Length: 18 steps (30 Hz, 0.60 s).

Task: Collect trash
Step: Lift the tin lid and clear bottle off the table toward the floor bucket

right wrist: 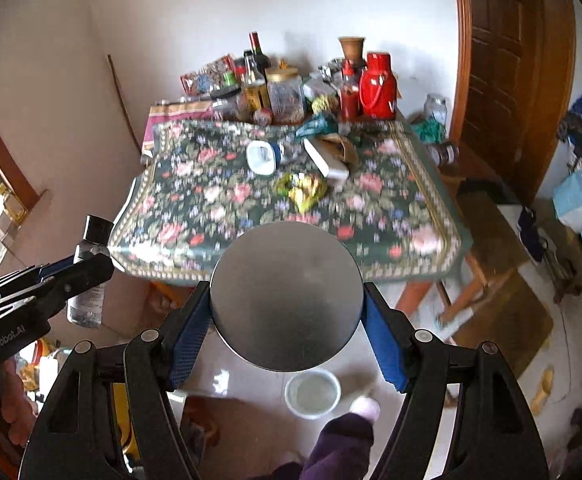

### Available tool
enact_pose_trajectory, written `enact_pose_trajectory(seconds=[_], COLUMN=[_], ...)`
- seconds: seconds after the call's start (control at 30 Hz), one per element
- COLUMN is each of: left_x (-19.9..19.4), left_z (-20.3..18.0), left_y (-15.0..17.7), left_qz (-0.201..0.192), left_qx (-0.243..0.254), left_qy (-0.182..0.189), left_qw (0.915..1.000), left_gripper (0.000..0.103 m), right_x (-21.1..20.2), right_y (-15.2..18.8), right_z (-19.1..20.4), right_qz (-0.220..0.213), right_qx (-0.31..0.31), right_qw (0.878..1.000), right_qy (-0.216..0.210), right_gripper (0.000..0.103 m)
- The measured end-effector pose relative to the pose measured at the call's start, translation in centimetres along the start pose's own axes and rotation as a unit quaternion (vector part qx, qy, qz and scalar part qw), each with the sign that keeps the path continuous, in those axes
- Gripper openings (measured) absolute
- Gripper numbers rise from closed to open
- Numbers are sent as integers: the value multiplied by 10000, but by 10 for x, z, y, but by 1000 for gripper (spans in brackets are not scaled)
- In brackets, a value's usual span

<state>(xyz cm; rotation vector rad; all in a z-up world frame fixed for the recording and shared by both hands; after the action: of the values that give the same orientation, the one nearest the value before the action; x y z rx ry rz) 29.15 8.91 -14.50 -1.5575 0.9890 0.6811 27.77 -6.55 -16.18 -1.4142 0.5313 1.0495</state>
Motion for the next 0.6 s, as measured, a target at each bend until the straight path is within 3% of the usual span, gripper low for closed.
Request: enact_pose_trajectory(seconds=[0.3,0.6], left_x=[40,149], left_z=[-4,12], left_y=[43,87], left_qz=[524,1214], left_qx=[-82,-440], left_qy=[34,-45], left_qw=[9986,9916], left_gripper=[27,27], right_x=[27,114], right_y=[40,70], right_z=[-5,-29], right_qz=[470,1090], right_qx=[20,-126], right_qw=[9989,9940], right_qy=[73,-23], right_gripper=[70,70])
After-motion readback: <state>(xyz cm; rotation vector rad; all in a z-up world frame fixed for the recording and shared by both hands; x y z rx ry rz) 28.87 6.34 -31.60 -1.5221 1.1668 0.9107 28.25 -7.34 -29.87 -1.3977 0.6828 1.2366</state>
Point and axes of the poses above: each gripper's, at about its wrist camera, not at the fingertips, and x roughly the way its jaws point, z to its left, y to its underside, the point moved 3 cm from there along x, roughly the way its jaws point, and after that the axes turned 11 degrees about z, right-handed, at the moved point
